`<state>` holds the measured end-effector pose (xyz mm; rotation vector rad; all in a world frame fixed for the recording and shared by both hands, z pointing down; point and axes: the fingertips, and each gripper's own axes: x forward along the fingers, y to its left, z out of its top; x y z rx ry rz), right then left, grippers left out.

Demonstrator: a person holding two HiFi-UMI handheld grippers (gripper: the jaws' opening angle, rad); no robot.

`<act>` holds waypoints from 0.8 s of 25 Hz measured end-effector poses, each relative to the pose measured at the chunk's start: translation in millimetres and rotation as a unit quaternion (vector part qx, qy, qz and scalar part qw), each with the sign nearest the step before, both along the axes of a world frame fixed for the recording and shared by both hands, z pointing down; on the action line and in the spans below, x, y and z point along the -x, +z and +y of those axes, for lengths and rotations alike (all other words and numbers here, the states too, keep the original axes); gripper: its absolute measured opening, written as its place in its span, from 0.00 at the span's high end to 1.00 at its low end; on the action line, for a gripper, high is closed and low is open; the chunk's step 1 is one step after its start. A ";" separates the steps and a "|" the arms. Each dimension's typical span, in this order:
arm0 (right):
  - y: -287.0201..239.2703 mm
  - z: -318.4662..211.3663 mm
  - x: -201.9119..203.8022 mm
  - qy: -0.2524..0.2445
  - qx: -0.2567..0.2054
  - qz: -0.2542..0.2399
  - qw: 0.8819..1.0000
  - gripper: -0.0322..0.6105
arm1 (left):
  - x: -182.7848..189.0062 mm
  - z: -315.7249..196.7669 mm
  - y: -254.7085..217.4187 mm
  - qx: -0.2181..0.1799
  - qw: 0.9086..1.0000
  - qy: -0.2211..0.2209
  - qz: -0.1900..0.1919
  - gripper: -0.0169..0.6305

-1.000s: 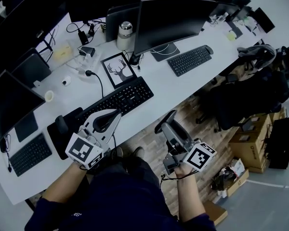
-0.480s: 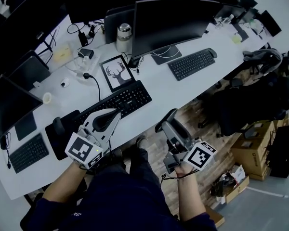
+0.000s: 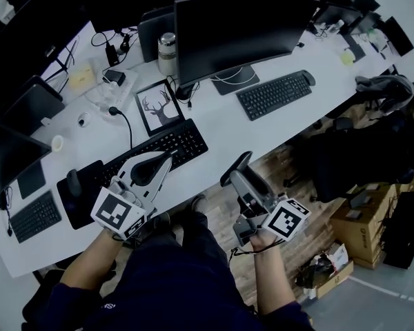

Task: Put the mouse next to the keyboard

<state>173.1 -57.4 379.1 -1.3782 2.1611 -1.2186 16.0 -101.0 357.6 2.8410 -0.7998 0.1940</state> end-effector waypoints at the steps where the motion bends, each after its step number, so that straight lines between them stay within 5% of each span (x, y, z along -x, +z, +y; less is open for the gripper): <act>1: 2.2 -2.9 -4.4 -0.002 0.003 -0.001 1.000 0.55 | -4.2 -2.5 1.2 0.001 1.000 -0.002 -0.001 0.91; 20: 36.9 -66.6 -51.5 -0.064 0.031 -0.004 0.997 0.55 | -46.4 -44.7 25.3 0.020 0.998 -0.059 -0.028 0.91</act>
